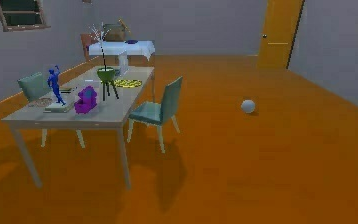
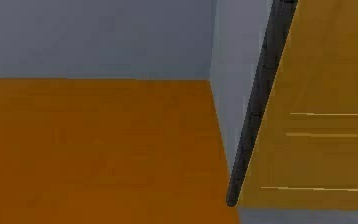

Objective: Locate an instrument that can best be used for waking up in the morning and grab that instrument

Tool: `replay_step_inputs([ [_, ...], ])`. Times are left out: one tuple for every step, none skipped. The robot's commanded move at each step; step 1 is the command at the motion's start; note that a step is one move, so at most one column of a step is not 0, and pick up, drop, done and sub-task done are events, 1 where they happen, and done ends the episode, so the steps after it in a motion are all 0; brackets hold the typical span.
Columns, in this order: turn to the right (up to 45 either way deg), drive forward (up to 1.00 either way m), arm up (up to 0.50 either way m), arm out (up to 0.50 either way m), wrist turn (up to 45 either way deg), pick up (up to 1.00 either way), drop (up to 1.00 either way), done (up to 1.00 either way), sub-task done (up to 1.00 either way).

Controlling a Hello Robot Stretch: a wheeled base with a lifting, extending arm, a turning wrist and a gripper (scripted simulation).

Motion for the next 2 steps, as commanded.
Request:
replay_step_inputs([
  [0.0,0.05,0.00,0.00,0.0,0.00,0.00,0.00,0.00],
  [-45.0,0.00,0.00,0.00,0.0,0.00,0.00,0.00,0.00],
])
